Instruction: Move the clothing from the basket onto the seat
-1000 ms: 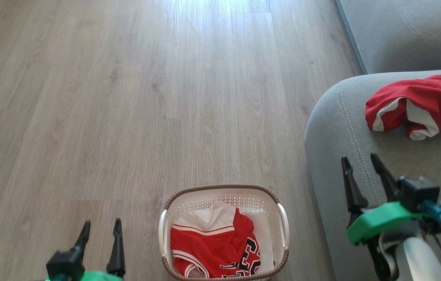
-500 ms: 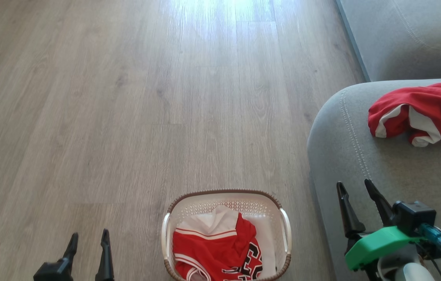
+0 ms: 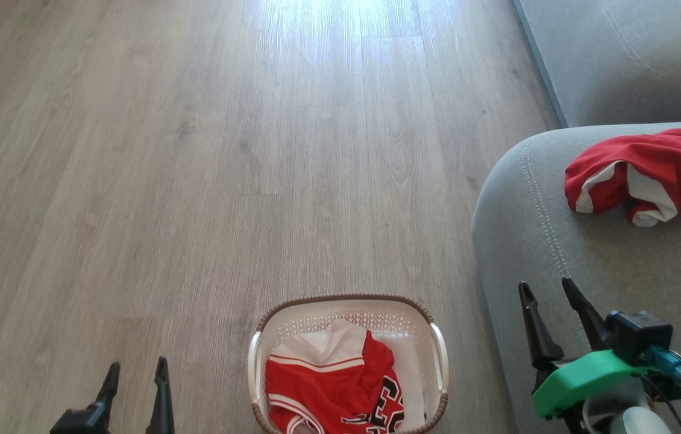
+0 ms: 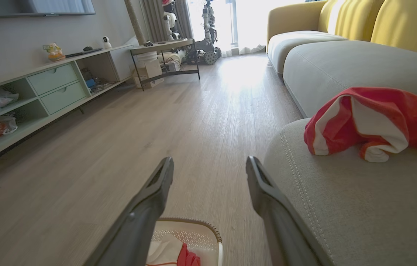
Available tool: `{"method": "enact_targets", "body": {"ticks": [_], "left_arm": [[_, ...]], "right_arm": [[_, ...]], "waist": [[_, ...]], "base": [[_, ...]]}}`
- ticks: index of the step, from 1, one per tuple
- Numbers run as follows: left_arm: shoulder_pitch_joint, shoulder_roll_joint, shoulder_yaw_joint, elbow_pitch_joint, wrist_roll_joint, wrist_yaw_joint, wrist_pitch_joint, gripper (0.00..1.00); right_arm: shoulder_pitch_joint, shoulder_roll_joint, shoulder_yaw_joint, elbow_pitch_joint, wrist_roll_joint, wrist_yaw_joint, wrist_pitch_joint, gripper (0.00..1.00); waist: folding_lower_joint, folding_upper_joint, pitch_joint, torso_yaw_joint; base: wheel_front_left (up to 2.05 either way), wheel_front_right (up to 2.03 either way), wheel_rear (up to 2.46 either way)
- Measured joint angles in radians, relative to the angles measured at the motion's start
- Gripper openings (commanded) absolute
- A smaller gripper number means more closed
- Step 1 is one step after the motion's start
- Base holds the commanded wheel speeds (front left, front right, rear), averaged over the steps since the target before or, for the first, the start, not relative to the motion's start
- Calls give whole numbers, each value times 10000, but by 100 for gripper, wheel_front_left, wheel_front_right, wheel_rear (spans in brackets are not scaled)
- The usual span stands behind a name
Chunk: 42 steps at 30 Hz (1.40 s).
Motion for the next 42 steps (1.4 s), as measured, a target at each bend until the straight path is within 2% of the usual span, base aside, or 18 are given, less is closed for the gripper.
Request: {"method": "enact_targets", "body": {"ticks": [17,25,33,42], "left_arm": [[0,-123,12,130,163,-128,0,100],[-520,-288,-685,518,479,-602,207,100],[-2500,-1101,-1549,1676,968,-1264,474,100],[-5675,-2610,-2291,4504,1407,-2290,589,100]], "right_arm": [[37,2,-59,-94,-2,0,-23,100],[24,6,-391,-314,-59,0,-167,100],[-508,12,-869,-1110,-414,0,-485,100],[-1982,12,-989,-2495,-663,0,-863,100]], "waist": [[0,0,97,18],[0,0,532,-37],[0,0,1740,-182],[0,-1,3752,-478]], "base": [[0,0,0],[0,0,0],[0,0,0],[0,0,0]]}}
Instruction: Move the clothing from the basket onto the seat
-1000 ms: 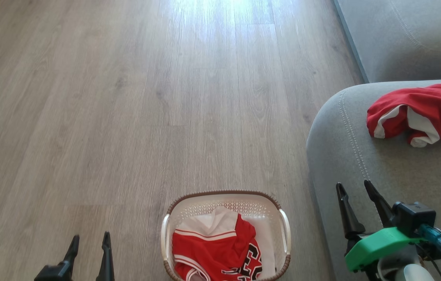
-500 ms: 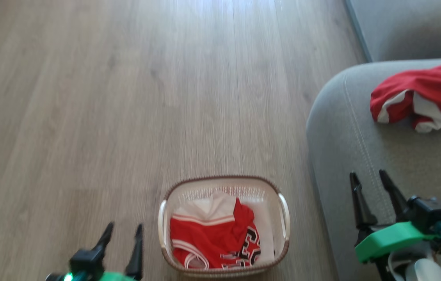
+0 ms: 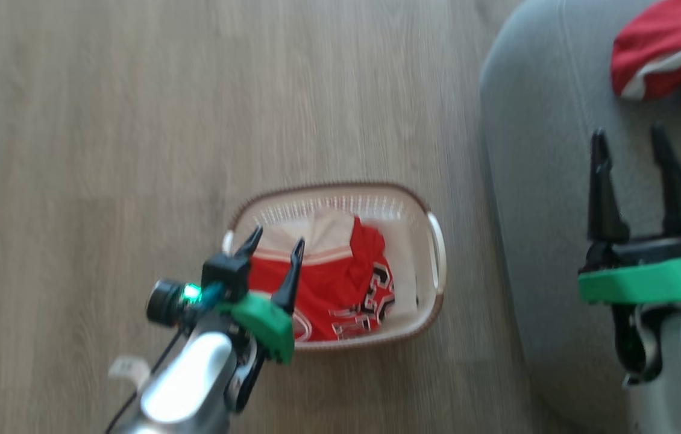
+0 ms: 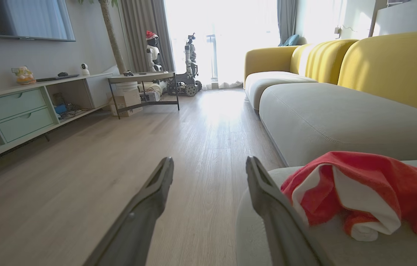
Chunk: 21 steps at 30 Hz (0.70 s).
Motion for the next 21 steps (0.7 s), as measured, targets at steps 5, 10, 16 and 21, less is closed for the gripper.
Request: {"method": "enact_targets", "body": {"ticks": [5,10,16,21], "left_arm": [[-1395,-399,-328,1827,146,-479,-21,100],[-2424,-660,-688,3277,192,-825,-61,100],[-3471,-708,-1060,4458,188,-1001,-102,100],[-4020,-709,-1379,4884,169,-1076,-23,100]], "right_arm": [[-729,0,86,-606,-98,0,-92,100],[-1205,-4,293,-1302,-278,0,-100,100],[-1466,-6,424,-2090,-380,0,-178,100],[-2169,-8,851,-2594,-424,0,-213,100]], "waist": [[0,0,1240,-259],[0,0,2436,-516],[0,-1,3775,-884],[0,-1,4678,-1325]], "base": [[0,0,0],[0,0,0],[0,0,0],[0,0,0]]}}
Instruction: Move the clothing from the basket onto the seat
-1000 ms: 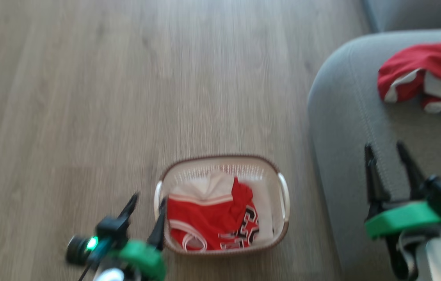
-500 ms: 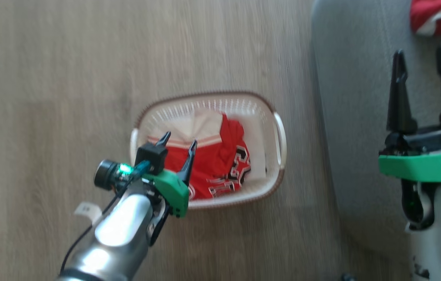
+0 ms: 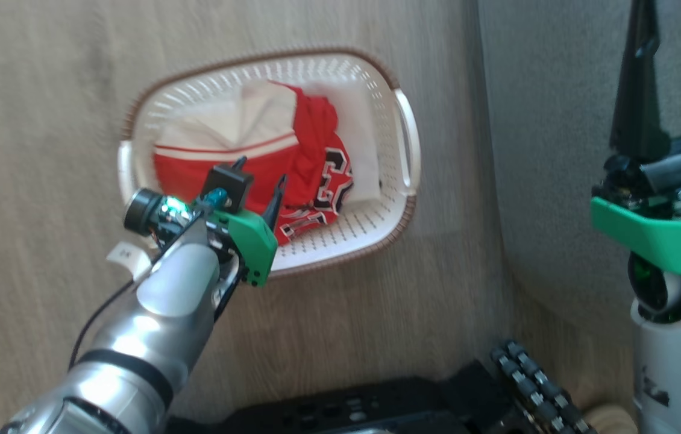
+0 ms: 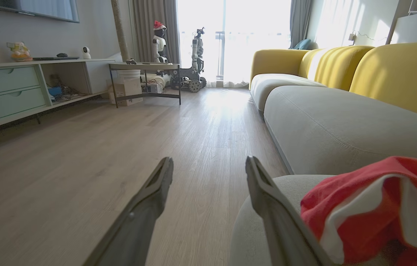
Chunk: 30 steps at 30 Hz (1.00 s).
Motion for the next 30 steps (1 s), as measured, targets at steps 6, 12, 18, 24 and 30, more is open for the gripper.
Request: {"method": "enact_targets", "body": {"ticks": [6,12,18,24,30], "left_arm": [[-625,2,-359,433,-100,13,155,100],[-1013,8,-805,798,-94,13,263,100],[-1485,10,-1122,1081,-81,188,512,100],[-1899,17,-1304,1384,13,372,963,100],[-1988,21,-1442,1498,19,403,1313,19]], "right_arm": [[-681,-2,334,-253,44,0,-48,100],[-954,-2,535,-500,79,0,-59,100],[-992,-2,734,-746,94,0,-59,100],[-992,-2,823,-940,207,0,-59,100],[-992,-2,848,-1020,368,0,-59,100]], "waist": [[1,0,937,-456],[1,0,1609,-813],[0,0,2029,-1082],[0,0,2252,-1292],[0,1,2342,-1448]], "base": [[0,0,0],[0,0,0],[0,0,0],[0,0,0],[0,0,0]]}}
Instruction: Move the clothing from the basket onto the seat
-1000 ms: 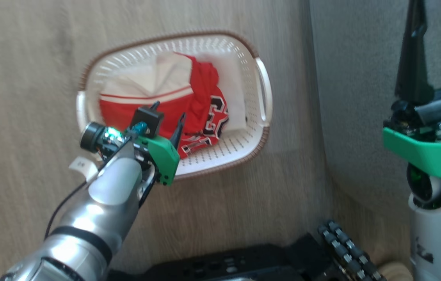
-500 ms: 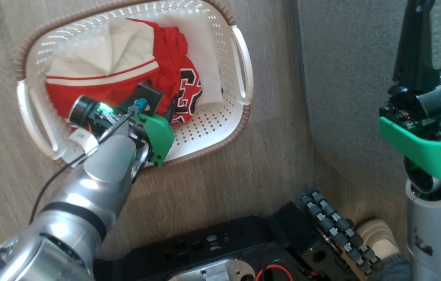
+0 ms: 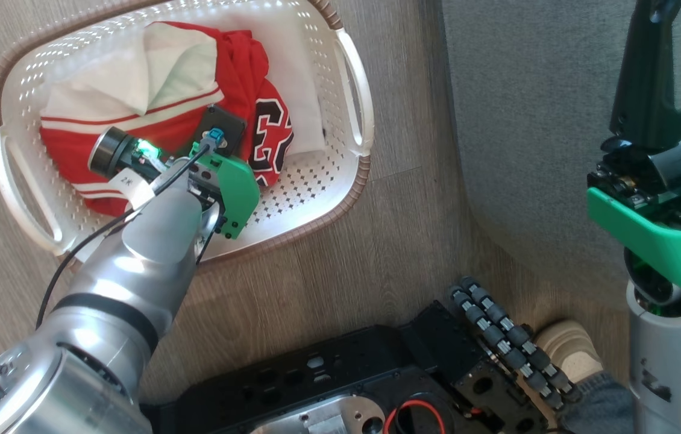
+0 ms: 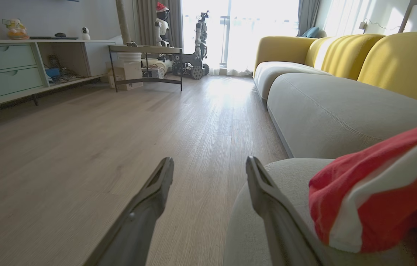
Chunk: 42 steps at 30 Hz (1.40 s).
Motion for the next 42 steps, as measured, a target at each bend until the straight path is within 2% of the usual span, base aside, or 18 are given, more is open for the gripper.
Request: {"method": "enact_targets", "body": {"ticks": [1,7,20,32,33,42], "left_arm": [[1,4,-6,19,0,-2,0,0],[10,10,-115,-40,-19,-56,-125,0],[688,8,-642,-767,-267,-336,-1231,0],[2061,2,-558,-2004,-1204,-416,-1820,0],[2061,2,-558,-2004,-1204,-416,-1820,0],[3199,-12,-251,-3149,-1707,-407,-1868,0]], "right_arm": [[0,0,-2,2,0,0,0,100],[-11,0,-69,198,90,0,-2,100],[33,-2,-65,2186,-134,0,0,100],[1624,0,-127,4148,-472,0,0,100],[1624,0,-127,4148,-472,0,0,100],[3348,0,-268,5346,-560,0,2,100]], "waist": [[0,0,-9,-14],[0,0,-288,38],[-1,1,-2015,467],[-1,1,-4932,1033],[-1,1,-4932,1033],[-2,1,-7636,1527]], "base": [[0,0,0],[0,0,0],[0,0,0],[0,0,0],[0,0,0],[0,0,0]]}}
